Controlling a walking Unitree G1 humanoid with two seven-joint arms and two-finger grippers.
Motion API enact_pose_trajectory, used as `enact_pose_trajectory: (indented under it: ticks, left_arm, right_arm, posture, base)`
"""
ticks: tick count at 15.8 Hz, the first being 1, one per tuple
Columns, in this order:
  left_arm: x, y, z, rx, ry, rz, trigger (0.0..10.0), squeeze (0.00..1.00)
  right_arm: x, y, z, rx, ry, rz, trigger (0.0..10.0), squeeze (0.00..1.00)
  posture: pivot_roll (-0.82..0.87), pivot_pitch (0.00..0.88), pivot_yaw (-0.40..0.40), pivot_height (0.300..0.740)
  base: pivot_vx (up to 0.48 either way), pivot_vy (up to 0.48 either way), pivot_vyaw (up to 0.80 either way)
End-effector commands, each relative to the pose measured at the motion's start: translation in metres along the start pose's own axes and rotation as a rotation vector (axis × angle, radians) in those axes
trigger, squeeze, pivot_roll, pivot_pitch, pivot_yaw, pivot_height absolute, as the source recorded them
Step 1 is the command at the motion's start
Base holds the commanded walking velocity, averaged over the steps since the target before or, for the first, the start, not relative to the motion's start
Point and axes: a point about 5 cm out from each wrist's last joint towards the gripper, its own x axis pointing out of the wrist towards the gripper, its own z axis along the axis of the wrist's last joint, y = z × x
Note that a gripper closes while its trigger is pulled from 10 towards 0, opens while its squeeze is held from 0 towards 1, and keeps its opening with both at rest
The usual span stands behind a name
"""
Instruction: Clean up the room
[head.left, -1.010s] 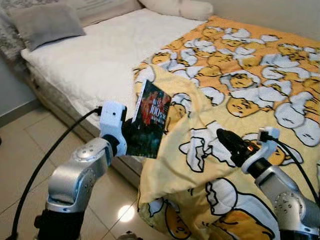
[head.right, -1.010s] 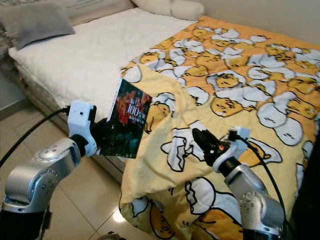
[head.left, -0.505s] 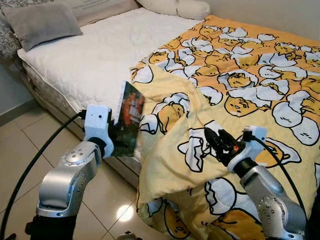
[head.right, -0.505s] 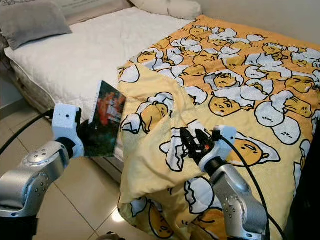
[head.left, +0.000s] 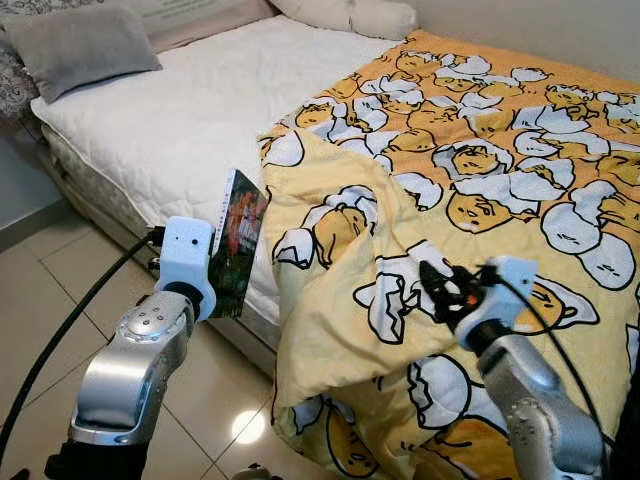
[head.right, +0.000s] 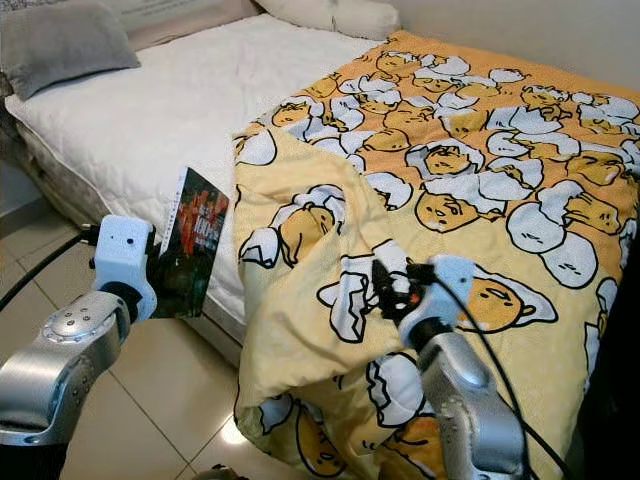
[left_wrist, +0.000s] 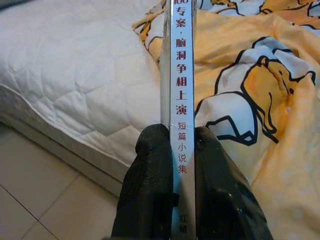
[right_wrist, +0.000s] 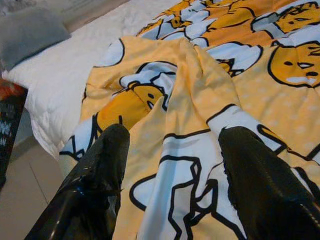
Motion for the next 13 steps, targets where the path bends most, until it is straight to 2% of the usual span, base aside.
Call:
enact_pose_trajectory:
  ticks: [1, 3, 4, 5, 7, 13]
  left_arm:
    - [-0.001, 0.002, 0.003, 0.042, -0.031, 0.025, 10.0, 0.00]
    - [-0.004, 0.004, -0.003, 0.073, -0.019, 0.041, 10.0, 0.00]
    - [-0.004, 0.003, -0.005, 0.050, -0.011, 0.030, 10.0, 0.00]
    - [0.000, 0.005, -0.003, 0.117, -0.025, 0.069, 10.0, 0.00]
    - [0.005, 0.007, 0.000, 0.125, -0.034, 0.066, 10.0, 0.00]
    - [0.003, 0.012, -0.002, 0.125, -0.034, 0.068, 10.0, 0.00]
  right_arm:
    - [0.007, 0.004, 0.004, -0.017, -0.021, -0.013, 10.0, 0.00]
    - [0.016, 0.009, 0.007, -0.007, -0.025, -0.006, 10.0, 0.00]
    - [0.019, 0.010, 0.008, -0.010, -0.028, -0.005, 10.0, 0.00]
    - [0.021, 0.010, 0.007, -0.006, -0.028, -0.012, 10.0, 0.00]
    - [0.024, 0.011, 0.004, -0.011, -0.013, -0.017, 10.0, 0.00]
    - [0.027, 0.006, 0.003, 0.011, -0.021, -0.056, 10.0, 0.00]
  posture:
    - [-0.03, 0.000, -0.013, 0.740]
    - [-0.01, 0.000, -0.035, 0.740]
    - [0.01, 0.000, -0.050, 0.740]
    - [0.01, 0.000, -0.059, 0.740]
    - [0.01, 0.000, -0.053, 0.740]
    - [0.00, 0.000, -0.030, 0.740]
  base:
    - [0.000, 0.000, 0.00]
    - [0.000, 0.000, 0.00]
    - [0.000, 0.000, 0.00]
    - [0.000, 0.322, 0.00]
    - [0.000, 0.345, -0.61]
    - [0.000, 0.378, -0.74]
